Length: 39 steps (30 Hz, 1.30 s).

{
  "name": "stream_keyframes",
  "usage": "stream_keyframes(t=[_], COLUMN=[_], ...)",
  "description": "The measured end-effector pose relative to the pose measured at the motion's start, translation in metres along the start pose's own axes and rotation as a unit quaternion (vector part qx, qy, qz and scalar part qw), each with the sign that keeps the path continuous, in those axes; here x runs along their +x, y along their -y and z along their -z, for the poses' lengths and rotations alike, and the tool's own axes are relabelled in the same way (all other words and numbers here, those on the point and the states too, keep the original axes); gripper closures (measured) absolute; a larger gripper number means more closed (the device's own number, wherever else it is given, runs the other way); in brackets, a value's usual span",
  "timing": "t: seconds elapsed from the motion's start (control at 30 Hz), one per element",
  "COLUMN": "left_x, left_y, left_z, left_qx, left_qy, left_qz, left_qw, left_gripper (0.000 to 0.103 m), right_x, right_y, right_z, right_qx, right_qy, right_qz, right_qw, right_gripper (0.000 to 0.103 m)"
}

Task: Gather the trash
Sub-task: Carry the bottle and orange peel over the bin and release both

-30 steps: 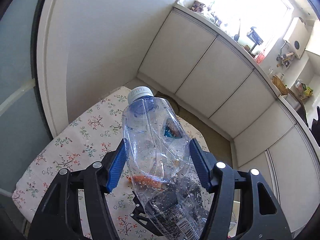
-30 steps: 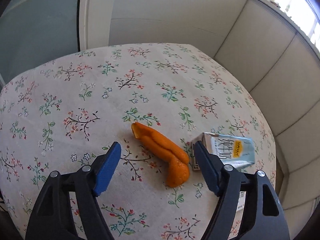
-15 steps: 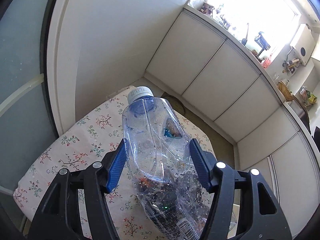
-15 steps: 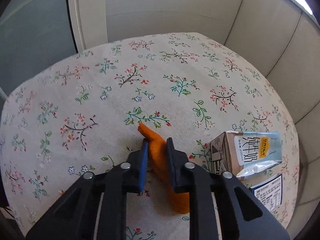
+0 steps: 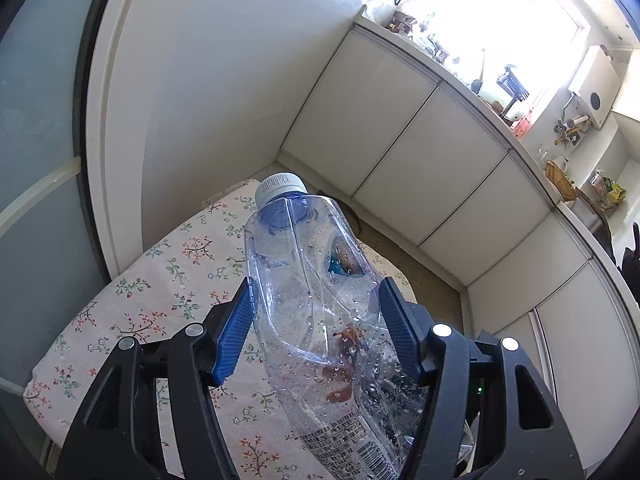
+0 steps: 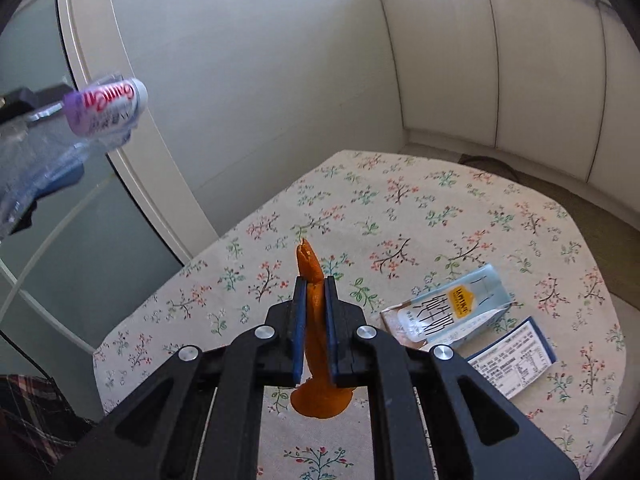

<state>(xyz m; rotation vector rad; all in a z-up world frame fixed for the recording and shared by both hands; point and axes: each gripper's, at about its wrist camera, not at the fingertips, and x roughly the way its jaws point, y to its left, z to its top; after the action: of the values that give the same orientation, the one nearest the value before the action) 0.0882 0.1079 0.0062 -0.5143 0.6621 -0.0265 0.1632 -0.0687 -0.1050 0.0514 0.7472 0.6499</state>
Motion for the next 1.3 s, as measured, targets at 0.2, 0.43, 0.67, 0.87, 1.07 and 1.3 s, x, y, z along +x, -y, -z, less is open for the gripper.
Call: stream_keyframes(t=[0.2,0.43,0.67,0.87,1.07,1.3], left_x=[-0.001,0.001,0.011,0.019,0.029,0.042], left_y=[0.018,0.047,0.083,0.109,0.138,0.177], left_z=[0.008,0.021,0.041,0.064,0.091,0.133], left_qx=[0.021,0.050,0.089,0.118,0.152,0.186], left_qy=[0.008,0.014,0.001,-0.012,-0.036,-0.073], left_qz=[0.020,0.059,0.089,0.110,0.131,0.151], left_qw=[0.9996,0.9969,0.9921,0.9867,0.9791,0.9680], left_gripper=[0.043,0.043,0.043,0.043,0.043,0.043], right_x=[-0.053,-0.123,-0.191,-0.244,-0.291,-0.308], right_y=[0.001,0.018,0.055,0.096,0.140,0.191], right_z=[-0.011,-0.013,0.006,0.038,0.079,0.124], right_qx=[-0.005,0.006,0.041,0.083,0.153,0.235], right_qy=[0.051,0.107,0.142,0.152,0.161,0.123], right_qz=[0.023,0.067,0.135,0.200,0.253,0.288], right_qw=[0.998,0.992,0.980,0.964,0.942,0.920], right_gripper=[0.094,0.094,0.094,0.094,0.094,0.086])
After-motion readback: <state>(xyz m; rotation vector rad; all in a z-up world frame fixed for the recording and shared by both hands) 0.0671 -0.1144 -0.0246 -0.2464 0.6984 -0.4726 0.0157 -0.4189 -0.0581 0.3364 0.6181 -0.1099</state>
